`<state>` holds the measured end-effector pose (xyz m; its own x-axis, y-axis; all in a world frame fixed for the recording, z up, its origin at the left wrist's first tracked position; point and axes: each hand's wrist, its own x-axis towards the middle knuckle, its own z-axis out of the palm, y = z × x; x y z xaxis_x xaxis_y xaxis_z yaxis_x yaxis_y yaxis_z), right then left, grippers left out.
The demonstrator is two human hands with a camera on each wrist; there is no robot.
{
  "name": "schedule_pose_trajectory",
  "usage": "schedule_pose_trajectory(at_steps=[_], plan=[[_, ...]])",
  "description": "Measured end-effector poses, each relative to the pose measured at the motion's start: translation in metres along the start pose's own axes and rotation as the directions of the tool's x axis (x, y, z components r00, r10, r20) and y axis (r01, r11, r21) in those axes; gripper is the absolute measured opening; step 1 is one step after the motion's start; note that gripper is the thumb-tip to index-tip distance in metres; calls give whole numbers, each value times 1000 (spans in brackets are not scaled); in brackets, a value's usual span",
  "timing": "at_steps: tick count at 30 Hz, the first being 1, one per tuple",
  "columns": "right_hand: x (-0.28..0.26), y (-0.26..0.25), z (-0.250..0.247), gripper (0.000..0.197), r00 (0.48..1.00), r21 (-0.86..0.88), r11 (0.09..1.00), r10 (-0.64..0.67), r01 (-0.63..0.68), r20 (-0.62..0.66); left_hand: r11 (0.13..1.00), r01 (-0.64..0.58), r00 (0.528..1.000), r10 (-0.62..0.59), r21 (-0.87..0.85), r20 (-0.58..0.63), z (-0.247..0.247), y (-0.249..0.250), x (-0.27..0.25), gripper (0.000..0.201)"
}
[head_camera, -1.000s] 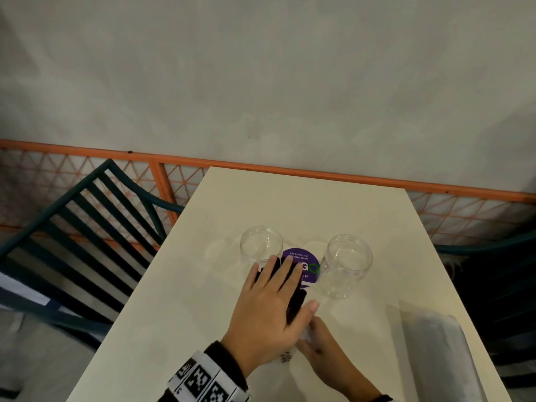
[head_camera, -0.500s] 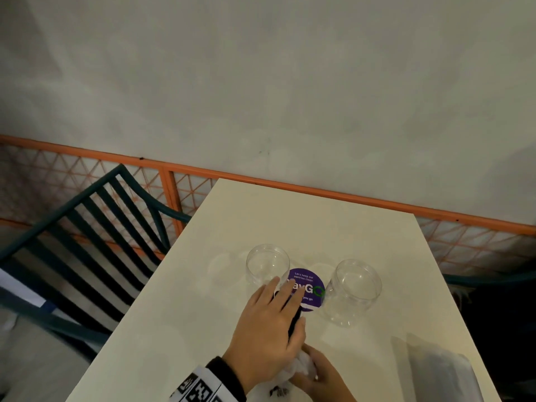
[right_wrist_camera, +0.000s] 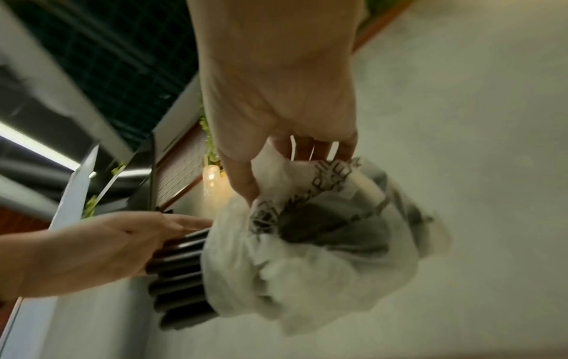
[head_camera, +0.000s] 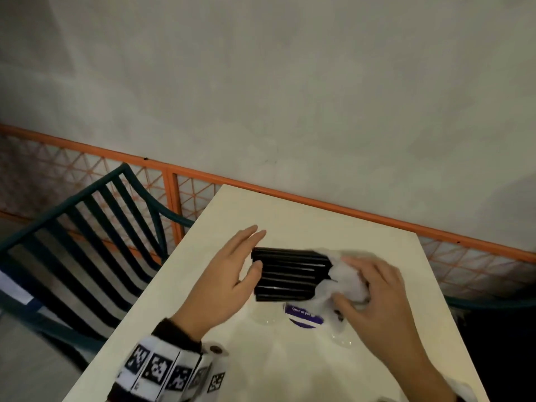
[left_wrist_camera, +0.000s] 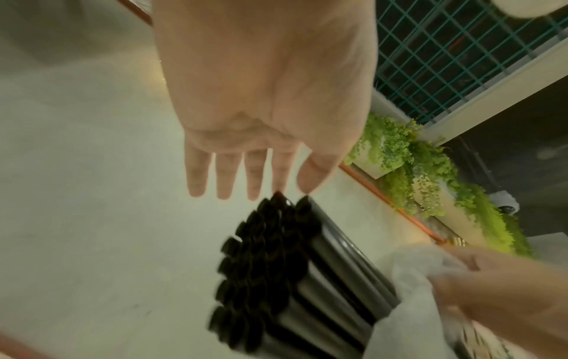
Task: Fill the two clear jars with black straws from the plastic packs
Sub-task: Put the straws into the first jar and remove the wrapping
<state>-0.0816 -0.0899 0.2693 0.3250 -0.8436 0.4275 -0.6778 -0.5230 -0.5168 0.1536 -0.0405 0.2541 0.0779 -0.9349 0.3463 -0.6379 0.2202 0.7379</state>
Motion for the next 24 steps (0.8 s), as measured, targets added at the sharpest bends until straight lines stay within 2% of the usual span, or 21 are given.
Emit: schedule_pose_trajectory(at_steps=[1, 3, 5, 6, 8, 10, 12, 15, 18, 21, 24], plan=[[10, 0, 1, 46, 996, -105, 992, -73, 67, -58, 1000, 7, 999, -8, 15, 35, 3, -2, 8, 68], [29, 1, 6, 45, 972, -299, 939, -210, 171, -102, 994, 1, 994, -13, 112, 110, 17, -7, 23, 98], [44, 0, 14, 42, 951, -422, 871, -304, 251, -62, 971, -45, 990, 12, 234, 140, 41, -17, 34, 124], [50, -2, 18, 41, 941, -465, 838, -338, 286, -31, 966, -44, 992, 11, 254, 127, 54, -23, 37, 130], [58, -6, 27, 41, 924, -527, 776, -379, 346, 48, 985, 31, 998, -40, 172, 49, 79, -40, 39, 131], [62, -11, 33, 37, 897, -565, 712, -423, 417, 128, 993, 120, 992, -120, 9, -29, 98, -52, 37, 129], [68, -11, 43, 33, 858, -569, 657, -474, 494, 198, 979, 184, 981, -189, -88, -52, 113, -63, 34, 125], [75, -7, 58, 41, 795, -483, 640, -552, 597, 251, 974, 215, 967, -223, -75, -122, 129, -77, 30, 115], [80, -11, 68, 24, 718, -524, 506, -593, 685, 365, 969, 247, 955, -241, 11, -172, 135, -87, 30, 107], [80, -18, 83, 20, 663, -539, 405, -584, 738, 468, 963, 267, 958, -263, 21, -114, 136, -96, 29, 111], [73, -20, 96, 34, 585, -523, 280, -520, 805, 622, 955, 262, 965, -264, -138, 3, 122, -99, 26, 119]])
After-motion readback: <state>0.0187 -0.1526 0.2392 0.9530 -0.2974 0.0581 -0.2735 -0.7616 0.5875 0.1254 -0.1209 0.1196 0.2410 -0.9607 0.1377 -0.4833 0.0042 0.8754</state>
